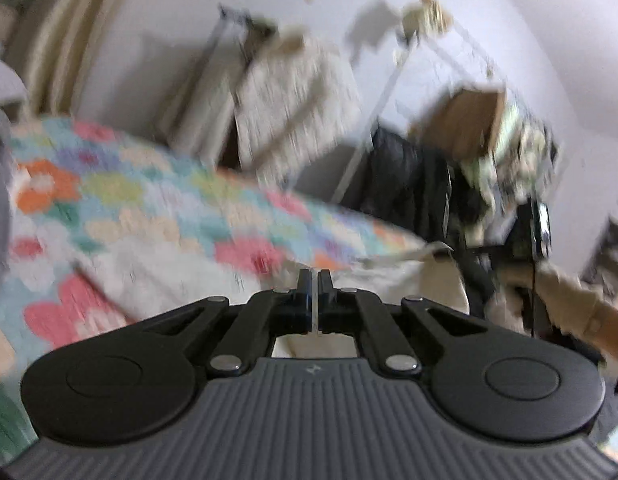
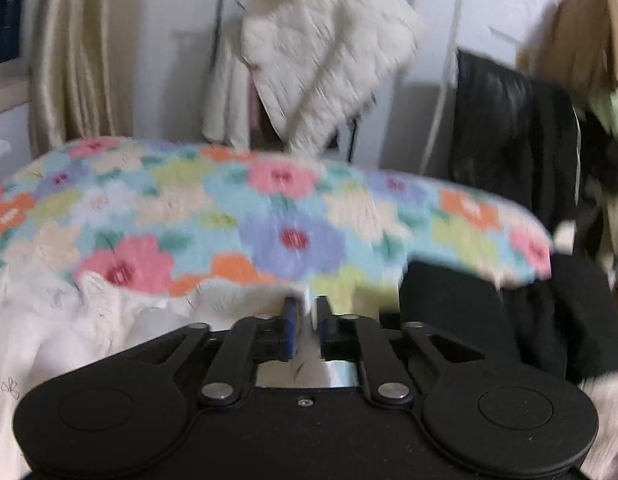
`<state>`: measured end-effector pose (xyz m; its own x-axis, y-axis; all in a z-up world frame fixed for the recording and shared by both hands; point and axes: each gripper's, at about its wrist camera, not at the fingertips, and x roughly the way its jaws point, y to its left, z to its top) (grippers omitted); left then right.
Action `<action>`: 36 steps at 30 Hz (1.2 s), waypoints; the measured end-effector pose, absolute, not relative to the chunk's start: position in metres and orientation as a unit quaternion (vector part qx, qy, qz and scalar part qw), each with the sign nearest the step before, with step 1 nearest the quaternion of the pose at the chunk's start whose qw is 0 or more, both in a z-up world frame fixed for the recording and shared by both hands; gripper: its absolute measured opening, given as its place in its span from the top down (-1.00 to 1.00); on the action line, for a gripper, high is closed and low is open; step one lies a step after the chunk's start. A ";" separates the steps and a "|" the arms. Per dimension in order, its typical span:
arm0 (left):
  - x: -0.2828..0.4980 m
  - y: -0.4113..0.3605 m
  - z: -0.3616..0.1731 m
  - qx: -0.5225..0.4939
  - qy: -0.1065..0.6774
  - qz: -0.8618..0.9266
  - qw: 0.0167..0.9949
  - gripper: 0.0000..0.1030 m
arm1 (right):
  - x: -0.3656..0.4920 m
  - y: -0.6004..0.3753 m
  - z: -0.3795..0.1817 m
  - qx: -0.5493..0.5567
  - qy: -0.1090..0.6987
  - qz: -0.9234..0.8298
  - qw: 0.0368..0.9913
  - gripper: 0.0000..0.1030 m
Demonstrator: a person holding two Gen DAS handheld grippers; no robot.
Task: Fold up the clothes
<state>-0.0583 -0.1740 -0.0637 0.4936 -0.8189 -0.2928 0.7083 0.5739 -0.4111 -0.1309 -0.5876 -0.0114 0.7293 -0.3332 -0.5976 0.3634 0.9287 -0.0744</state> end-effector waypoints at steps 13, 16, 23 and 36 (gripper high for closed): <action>-0.024 -0.192 -0.130 -0.127 0.396 -0.391 0.821 -0.03 | -0.151 -0.518 -0.058 0.200 0.400 0.074 0.891 -0.13; -0.016 -0.191 -0.141 -0.160 0.418 -0.383 0.808 -0.26 | -0.144 -0.511 -0.087 0.226 0.436 0.074 0.868 -0.13; 0.005 -0.214 -0.166 -0.226 0.423 -0.369 0.796 -0.78 | -0.113 -0.502 -0.126 0.233 0.447 0.101 0.858 -0.13; 0.034 -0.188 -0.105 -0.259 0.333 -0.330 0.845 0.98 | -0.135 -0.478 -0.018 0.161 0.332 0.130 0.920 0.80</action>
